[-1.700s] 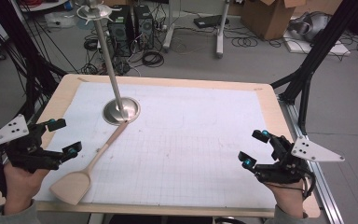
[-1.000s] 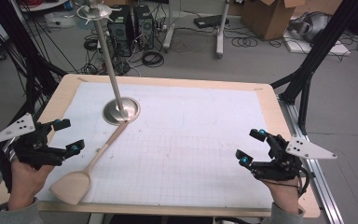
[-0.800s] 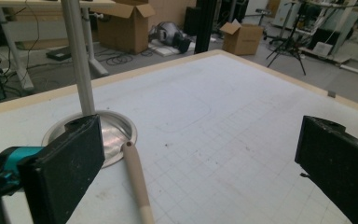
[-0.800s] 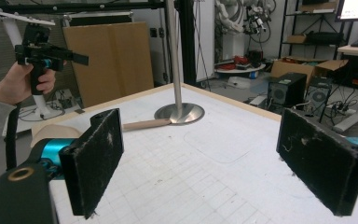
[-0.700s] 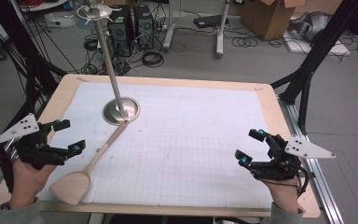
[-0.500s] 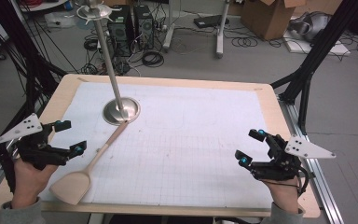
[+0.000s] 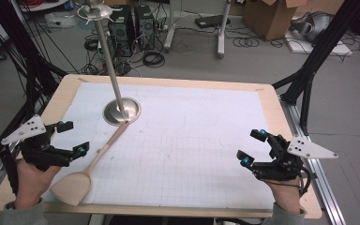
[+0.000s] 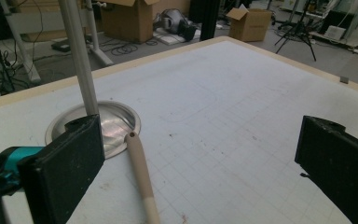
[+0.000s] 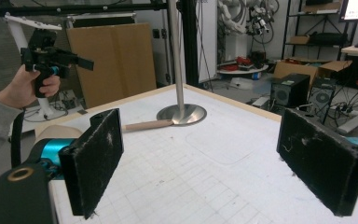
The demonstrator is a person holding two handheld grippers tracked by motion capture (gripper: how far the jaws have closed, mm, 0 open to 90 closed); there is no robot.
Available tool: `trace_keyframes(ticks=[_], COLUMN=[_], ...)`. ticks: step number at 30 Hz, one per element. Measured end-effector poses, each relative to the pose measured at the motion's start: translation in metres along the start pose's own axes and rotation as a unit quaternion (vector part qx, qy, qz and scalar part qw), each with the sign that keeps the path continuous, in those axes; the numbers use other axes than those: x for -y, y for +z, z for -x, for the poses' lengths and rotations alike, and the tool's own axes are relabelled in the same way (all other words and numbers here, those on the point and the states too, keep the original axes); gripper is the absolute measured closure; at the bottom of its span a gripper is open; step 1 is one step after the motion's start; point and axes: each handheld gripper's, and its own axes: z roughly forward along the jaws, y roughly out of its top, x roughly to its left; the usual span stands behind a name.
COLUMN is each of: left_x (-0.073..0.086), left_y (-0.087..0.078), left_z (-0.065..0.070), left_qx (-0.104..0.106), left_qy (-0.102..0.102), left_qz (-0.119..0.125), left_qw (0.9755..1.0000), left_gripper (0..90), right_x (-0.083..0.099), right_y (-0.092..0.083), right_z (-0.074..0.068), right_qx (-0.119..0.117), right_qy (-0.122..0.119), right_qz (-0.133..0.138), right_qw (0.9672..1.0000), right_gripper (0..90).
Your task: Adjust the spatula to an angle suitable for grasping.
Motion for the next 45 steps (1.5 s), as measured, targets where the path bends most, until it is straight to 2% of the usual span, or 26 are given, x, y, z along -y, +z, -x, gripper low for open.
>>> trace_keyframes(ticks=[4,11,17,24,29,30,34,45], left_x=[0.001,0.004,0.007,0.009,0.011,0.011,0.012,0.024], left_y=[-0.001,0.002,0.013,0.018,0.018,0.018,0.021,0.034], left_z=[-0.002,-0.004,-0.003,-0.001,0.000,-0.001,-0.005,-0.013], left_qx=[-0.003,-0.009,-0.011,-0.014,-0.013,-0.016,-0.017,-0.024], left_qy=[-0.005,-0.010,-0.016,-0.018,-0.016,-0.011,-0.014,-0.025], left_qz=[-0.002,-0.021,-0.043,-0.051,-0.046,-0.043,-0.044,-0.067], left_qw=[1.0000,0.9997,0.9989,0.9984,0.9987,0.9989,0.9988,0.9971], left_gripper=[1.8,1.8,1.8,1.8,1.8,1.8,1.8,1.8], right_x=[0.001,0.001,0.001,0.002,0.001,0.001,0.003,0.005], right_y=[0.003,0.007,0.006,0.008,0.010,0.010,0.012,0.009], right_z=[0.000,-0.001,-0.002,-0.001,0.000,0.000,0.000,0.002], right_qx=[-0.002,-0.005,-0.007,-0.009,-0.010,-0.010,-0.007,-0.003], right_qy=[0.003,0.004,0.001,0.002,0.002,-0.001,0.000,0.004], right_qz=[-0.005,-0.012,-0.012,-0.014,-0.012,-0.011,-0.022,-0.020], right_qw=[1.0000,0.9999,0.9999,0.9999,0.9999,0.9999,0.9997,0.9998], right_gripper=[13.7,13.7,13.7,13.7,13.7,13.7,13.7,13.7])
